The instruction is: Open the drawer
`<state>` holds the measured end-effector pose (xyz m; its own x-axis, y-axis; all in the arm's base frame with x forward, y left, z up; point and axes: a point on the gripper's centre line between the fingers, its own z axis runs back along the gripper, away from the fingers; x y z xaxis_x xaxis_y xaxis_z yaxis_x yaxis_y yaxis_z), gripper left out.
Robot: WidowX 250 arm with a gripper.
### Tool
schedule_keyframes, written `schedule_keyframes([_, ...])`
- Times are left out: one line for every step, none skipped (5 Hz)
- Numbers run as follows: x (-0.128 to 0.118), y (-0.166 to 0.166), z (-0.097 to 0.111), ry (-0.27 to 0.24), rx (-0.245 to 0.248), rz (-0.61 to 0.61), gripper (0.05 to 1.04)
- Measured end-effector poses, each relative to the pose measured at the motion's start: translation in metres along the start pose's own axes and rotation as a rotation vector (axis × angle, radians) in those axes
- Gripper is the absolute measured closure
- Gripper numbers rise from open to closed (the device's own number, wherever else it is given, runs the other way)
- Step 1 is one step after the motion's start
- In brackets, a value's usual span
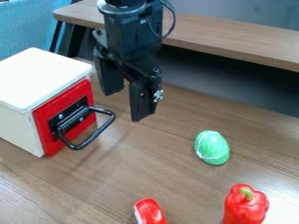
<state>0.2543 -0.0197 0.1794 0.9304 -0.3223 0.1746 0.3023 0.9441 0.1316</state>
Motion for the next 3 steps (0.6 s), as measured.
schedule_keyframes([0.002, 0.002, -0.004, 0.001, 0.000, 0.000, 0.085])
schedule_keyframes([-0.003, 0.016, -0.020, 0.034, 0.010, 0.035, 0.085])
schedule_keyframes([-0.010, 0.032, -0.038, 0.059, 0.014, 0.082, 0.085])
